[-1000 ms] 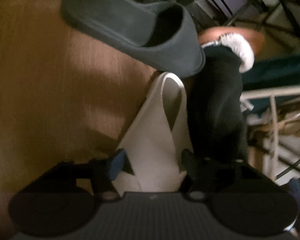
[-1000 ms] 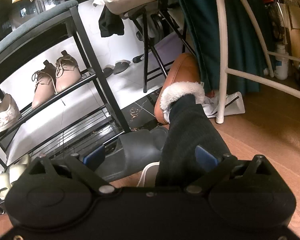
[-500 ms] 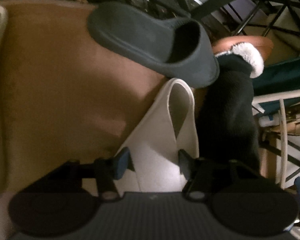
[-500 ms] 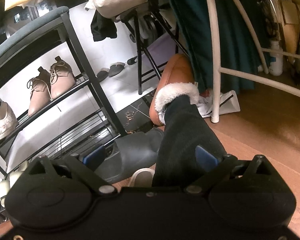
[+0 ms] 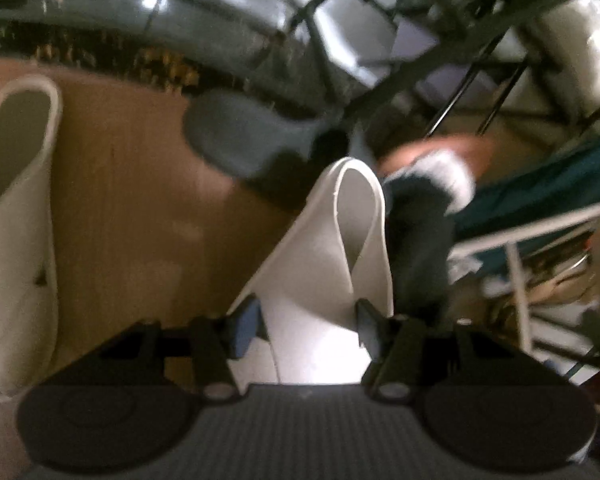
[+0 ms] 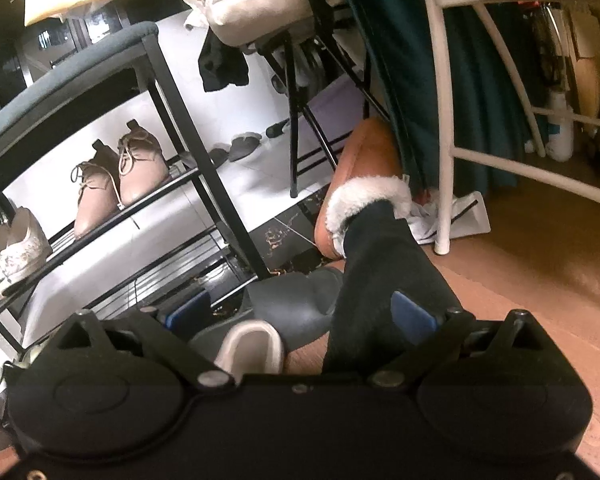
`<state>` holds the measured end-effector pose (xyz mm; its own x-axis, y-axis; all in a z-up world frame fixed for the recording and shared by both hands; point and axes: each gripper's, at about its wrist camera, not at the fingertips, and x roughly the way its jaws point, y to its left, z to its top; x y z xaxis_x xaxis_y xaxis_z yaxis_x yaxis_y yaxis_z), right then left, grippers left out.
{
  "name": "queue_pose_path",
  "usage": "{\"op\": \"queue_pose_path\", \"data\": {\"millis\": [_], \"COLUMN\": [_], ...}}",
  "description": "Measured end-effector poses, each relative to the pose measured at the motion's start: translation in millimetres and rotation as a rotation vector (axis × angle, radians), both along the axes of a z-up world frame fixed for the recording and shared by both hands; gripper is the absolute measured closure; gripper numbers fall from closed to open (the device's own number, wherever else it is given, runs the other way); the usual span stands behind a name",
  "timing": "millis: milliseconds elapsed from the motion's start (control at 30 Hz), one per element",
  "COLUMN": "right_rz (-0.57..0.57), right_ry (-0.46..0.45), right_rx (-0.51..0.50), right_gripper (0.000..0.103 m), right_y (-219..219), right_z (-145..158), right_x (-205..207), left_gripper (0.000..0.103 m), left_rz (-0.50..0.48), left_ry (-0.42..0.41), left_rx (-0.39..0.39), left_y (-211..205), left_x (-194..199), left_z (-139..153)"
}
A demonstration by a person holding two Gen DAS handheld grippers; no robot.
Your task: Organize scattered shoes
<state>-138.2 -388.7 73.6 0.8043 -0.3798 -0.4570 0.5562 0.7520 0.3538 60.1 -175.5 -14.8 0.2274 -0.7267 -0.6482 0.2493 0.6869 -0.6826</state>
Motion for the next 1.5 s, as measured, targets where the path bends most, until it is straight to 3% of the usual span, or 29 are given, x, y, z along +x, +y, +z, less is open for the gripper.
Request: {"op": "queue_pose_path", "data": {"millis": [167,333,467,600,700,733,900,967,1033,1067,1133,1200,1300,1400,1500], "right_rz": [0.057,0.157,0.217,0.273,0.282,0.28,0.257,0.252,0.249,0.249,0.266,0.319,0.423,0.469,0.601], "right_ry": [-0.045,-0.073,-0.08,-0.076,-0.063,-0.054,-0.043,-0.044,-0.018,0.002,0.035,0.051,0.061,0.07,0.124], "right_rx": [-0.008,0.014,0.017,-0.003,-0.011,-0.01,-0.041,-0.05,-0.077,-0.084,-0.094,-0.127,-0.17,-0.143,-0.213], "right_gripper": [0.003,0.003,0.003,0.003,0.003,0.003,0.003,0.001,0.001,0.001,0.0,0.0,0.0,0.0,0.0], "right_y": [21,60,85,110,119,121,117,114,113,115,121,134,159,180,212], "right_z": [11,13,15,17,16,16,21,22,17,12,3,-8,-28,-51,-73], "right_x": [12,36,53,65,67,67,60,57,56,58,64,70,82,89,95], "left_gripper": [0.052,0.052,0.052,0.052,0.06,0.057,0.052,0.044,0.02,0.017,0.016,0.009,0.001,0.001,0.001], "left_rz": [0.156,0.297,0.429,0.544,0.603,0.627,0.664,0.676,0.66,0.665,0.662,0.641,0.635,0.625,0.59], "left_ry": [-0.063,-0.166,-0.137,-0.083,-0.007,0.021,0.068,0.066,0.098,0.113,0.072,-0.014,-0.177,-0.344,-0.471], "left_rx": [-0.056,0.057,0.114,0.174,0.123,0.093,0.146,0.168,0.183,0.172,0.165,0.207,0.255,0.281,0.41], "left_y": [65,154,219,261,268,268,262,266,268,272,276,280,288,297,292], "left_x": [3,-2,-11,-19,-13,-9,12,11,12,10,6,2,-5,-16,-25], "left_z": [38,56,43,11,-15,-23,-49,-54,-55,-53,-43,-28,-4,13,19]}}
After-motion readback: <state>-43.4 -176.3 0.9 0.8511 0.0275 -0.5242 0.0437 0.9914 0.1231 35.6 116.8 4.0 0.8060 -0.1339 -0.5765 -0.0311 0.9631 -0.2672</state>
